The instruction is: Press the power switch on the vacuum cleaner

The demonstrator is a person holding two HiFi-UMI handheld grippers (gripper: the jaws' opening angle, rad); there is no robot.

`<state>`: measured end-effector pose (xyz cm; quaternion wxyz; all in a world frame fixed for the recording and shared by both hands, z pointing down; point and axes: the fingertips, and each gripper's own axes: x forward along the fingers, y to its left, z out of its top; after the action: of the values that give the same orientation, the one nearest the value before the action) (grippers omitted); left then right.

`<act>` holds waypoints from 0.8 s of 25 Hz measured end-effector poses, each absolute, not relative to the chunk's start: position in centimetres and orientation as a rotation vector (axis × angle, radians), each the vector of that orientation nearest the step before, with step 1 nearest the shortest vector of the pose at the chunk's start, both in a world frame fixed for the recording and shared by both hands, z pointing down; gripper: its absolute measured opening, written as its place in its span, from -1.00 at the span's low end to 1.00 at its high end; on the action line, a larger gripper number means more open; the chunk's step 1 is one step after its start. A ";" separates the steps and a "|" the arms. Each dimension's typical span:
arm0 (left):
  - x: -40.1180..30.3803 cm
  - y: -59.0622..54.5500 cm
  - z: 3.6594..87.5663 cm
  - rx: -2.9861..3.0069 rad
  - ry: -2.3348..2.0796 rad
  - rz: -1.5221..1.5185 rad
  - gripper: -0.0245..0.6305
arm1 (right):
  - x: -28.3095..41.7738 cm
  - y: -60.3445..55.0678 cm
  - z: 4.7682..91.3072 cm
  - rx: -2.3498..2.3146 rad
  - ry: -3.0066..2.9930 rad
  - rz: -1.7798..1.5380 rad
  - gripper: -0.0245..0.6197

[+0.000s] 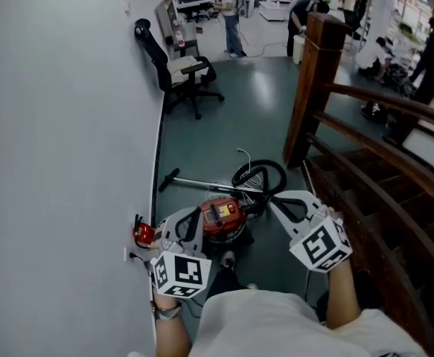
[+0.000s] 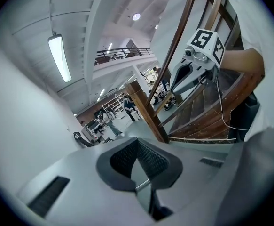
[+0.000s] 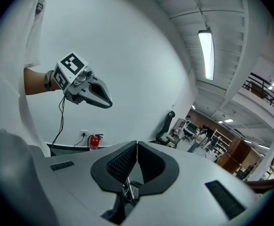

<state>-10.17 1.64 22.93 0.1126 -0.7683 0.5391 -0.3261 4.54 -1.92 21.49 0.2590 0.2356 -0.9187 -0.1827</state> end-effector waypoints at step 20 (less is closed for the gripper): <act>-8.8 2.1 22.1 -2.233 1.561 -0.947 -0.92 | 5.2 -0.9 20.2 0.654 -2.501 -0.536 -0.84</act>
<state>-8.82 2.10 22.14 0.1282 -0.7679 0.5367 -0.3255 5.21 -0.93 20.22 0.2482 0.2400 -0.9177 -0.1967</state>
